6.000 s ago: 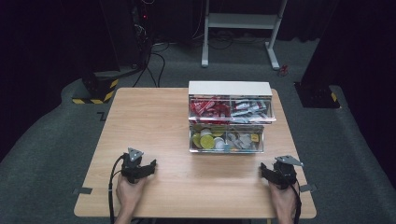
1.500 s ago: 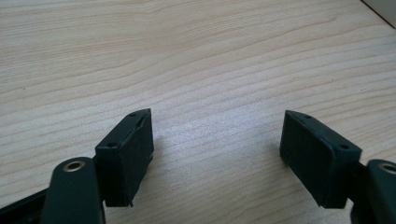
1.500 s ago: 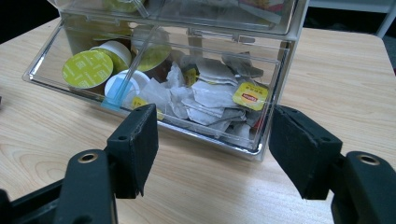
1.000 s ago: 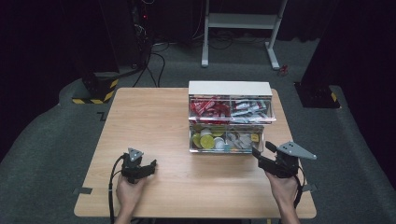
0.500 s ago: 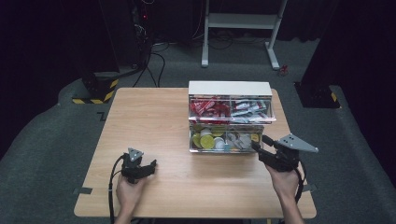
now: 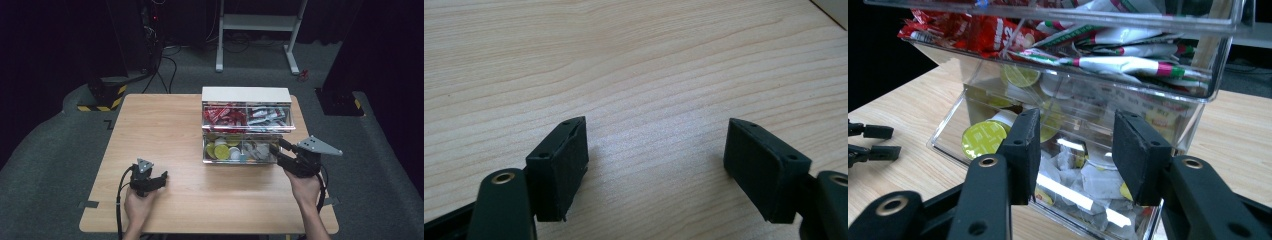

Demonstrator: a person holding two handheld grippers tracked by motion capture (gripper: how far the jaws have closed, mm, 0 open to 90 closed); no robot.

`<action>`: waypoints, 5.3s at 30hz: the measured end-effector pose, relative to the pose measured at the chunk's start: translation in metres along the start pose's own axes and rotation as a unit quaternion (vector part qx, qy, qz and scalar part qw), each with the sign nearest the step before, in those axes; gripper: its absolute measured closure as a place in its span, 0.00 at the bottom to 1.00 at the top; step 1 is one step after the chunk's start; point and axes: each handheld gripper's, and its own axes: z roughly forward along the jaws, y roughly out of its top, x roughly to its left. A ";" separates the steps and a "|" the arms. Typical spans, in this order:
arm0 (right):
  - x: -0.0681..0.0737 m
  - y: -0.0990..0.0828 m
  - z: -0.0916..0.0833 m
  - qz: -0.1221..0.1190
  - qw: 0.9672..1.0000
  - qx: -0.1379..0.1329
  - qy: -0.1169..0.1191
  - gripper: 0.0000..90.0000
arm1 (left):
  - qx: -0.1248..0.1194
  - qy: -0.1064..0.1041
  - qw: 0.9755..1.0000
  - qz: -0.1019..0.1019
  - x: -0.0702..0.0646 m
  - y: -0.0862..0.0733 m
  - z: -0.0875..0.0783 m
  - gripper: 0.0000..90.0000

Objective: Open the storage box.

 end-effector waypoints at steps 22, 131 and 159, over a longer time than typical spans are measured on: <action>0.006 0.034 0.013 -0.015 1.000 0.014 -0.003 0.70 | -0.002 -0.001 1.000 -0.003 -0.001 0.000 0.000 0.29; -0.002 0.093 0.030 0.004 1.000 -0.010 -0.028 0.60 | -0.046 -0.165 0.985 0.033 -0.029 0.085 -0.041 0.35; -0.002 0.093 0.030 0.009 1.000 -0.009 -0.027 0.59 | -0.110 -0.207 0.969 0.080 -0.059 0.136 -0.072 0.39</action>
